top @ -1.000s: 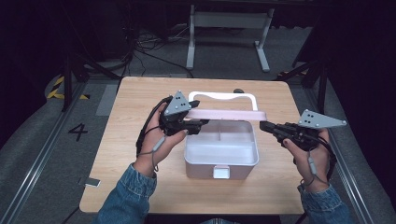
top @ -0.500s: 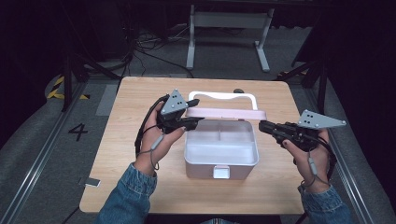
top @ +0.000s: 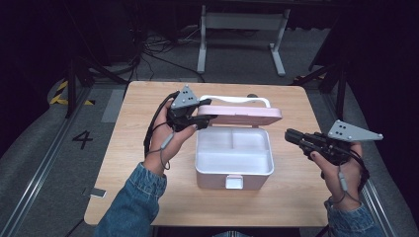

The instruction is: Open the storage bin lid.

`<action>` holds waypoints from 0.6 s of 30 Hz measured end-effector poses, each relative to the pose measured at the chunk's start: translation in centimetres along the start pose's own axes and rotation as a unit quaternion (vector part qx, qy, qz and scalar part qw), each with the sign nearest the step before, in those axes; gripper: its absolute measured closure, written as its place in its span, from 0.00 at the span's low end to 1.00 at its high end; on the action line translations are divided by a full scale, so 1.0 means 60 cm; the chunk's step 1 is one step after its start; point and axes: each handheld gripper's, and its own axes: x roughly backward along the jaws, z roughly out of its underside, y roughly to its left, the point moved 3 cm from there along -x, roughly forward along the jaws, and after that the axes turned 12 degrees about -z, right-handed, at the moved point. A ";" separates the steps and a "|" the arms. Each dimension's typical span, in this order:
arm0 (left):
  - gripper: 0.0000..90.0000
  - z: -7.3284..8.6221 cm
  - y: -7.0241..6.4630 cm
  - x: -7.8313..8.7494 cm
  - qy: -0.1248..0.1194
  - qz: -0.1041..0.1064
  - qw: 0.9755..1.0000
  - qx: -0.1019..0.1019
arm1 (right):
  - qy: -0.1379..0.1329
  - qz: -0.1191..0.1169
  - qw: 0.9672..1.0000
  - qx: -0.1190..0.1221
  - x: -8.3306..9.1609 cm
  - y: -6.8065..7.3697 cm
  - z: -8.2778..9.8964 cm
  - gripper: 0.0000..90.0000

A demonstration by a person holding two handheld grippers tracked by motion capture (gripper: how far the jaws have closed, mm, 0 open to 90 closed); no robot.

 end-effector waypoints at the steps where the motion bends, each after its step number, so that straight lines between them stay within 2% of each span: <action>1: 0.62 -0.001 0.001 -0.002 0.000 -0.001 1.000 0.001 | -0.002 0.004 1.000 0.001 0.004 -0.001 0.001 0.92; 9: 0.64 -0.013 0.019 -0.021 0.004 -0.007 1.000 0.000 | 0.000 0.023 1.000 -0.008 0.022 -0.006 0.011 0.92; 10: 0.64 -0.015 0.021 -0.024 0.005 -0.008 1.000 0.005 | 0.000 0.024 1.000 -0.010 0.023 -0.006 0.012 0.92; 11: 0.64 -0.016 0.024 -0.026 0.005 -0.009 1.000 0.001 | 0.001 0.026 1.000 -0.012 0.026 -0.006 0.012 0.92; 18: 0.63 -0.022 0.040 -0.047 0.009 -0.021 1.000 0.009 | -0.001 0.034 0.999 -0.013 0.032 -0.012 0.016 0.91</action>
